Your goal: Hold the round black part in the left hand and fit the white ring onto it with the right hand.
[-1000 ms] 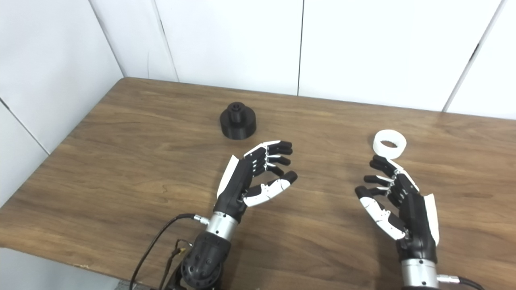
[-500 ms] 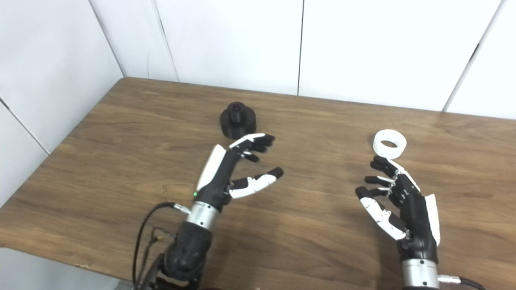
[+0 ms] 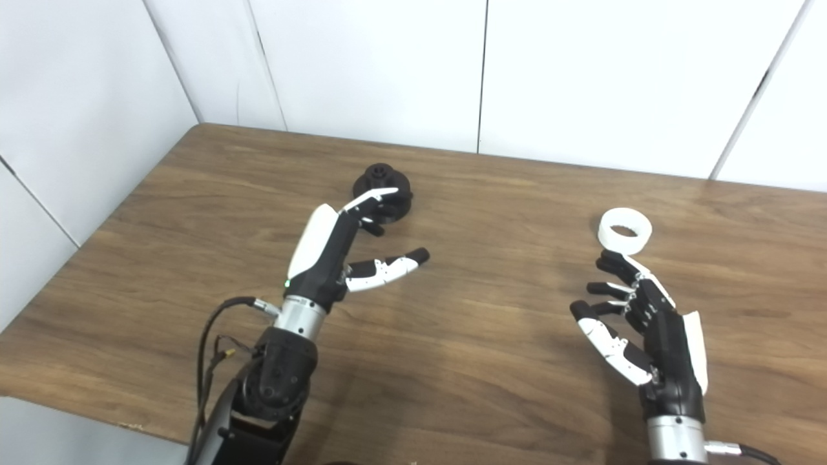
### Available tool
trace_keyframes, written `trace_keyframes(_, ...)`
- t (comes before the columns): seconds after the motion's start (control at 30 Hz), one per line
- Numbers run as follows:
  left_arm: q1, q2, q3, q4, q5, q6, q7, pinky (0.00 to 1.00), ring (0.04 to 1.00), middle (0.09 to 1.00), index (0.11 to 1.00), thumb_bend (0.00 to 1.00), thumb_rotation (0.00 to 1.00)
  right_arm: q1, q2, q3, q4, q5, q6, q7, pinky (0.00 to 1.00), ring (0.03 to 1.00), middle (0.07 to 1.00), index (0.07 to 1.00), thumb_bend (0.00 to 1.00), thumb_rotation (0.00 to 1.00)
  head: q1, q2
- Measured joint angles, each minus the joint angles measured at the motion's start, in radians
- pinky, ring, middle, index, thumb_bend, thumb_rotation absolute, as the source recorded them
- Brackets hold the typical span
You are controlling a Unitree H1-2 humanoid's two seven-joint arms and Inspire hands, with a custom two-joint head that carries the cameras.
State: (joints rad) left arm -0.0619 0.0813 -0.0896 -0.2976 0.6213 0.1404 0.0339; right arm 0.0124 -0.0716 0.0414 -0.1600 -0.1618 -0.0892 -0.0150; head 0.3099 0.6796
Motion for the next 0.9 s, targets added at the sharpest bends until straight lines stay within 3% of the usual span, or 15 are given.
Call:
trace_keyframes(0.2,-0.065,0.054,0.021,0.017,0.042,0.018,0.003,0.61,0.750,0.797,0.765,0.69,0.39,-0.001,-0.007,-0.003,-0.012,-0.004,0.028,0.000,0.52,0.652,0.791,0.783,0.62,0.35,-0.003,-0.002)
trace_keyframes(0.33,-0.092,0.057,0.027,0.068,0.051,0.030,0.016,0.60,0.760,0.819,0.780,0.71,0.39,-0.002,-0.008,-0.003,-0.012,-0.002,0.032,0.002,0.51,0.650,0.790,0.780,0.62,0.35,-0.003,0.000)
trace_keyframes(0.5,-0.102,0.049,0.029,0.120,0.070,0.046,0.036,0.71,0.849,0.878,0.816,0.72,0.43,-0.003,-0.012,-0.003,-0.014,-0.001,0.038,0.005,0.51,0.648,0.795,0.779,0.62,0.36,-0.003,0.000)
trace_keyframes(0.9,-0.214,0.107,0.040,0.205,0.087,0.078,0.046,0.74,0.909,0.927,0.829,0.76,0.49,-0.004,-0.017,-0.009,-0.017,0.001,0.039,0.005,0.51,0.649,0.800,0.774,0.61,0.35,-0.009,0.002)
